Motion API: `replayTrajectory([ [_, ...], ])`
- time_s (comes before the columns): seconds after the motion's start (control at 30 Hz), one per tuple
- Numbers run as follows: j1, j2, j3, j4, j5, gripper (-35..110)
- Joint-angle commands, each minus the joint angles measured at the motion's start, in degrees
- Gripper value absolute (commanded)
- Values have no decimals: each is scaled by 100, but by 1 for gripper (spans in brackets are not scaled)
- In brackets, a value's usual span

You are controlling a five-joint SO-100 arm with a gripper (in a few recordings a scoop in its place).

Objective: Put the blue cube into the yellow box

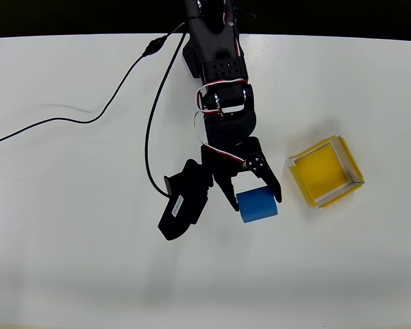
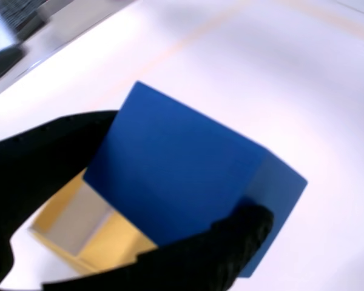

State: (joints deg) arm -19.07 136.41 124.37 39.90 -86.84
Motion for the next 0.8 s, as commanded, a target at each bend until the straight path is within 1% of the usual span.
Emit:
replayTrajectory([
  [0.0, -738, 738, 176, -308, -264, 22],
  [0.2, -1626, 817, 800, -835, -571, 23],
  [0.33, -2013, 527, 949, -1125, -562, 22],
  [0.77, -2646, -1002, 712, -1723, 202, 22],
])
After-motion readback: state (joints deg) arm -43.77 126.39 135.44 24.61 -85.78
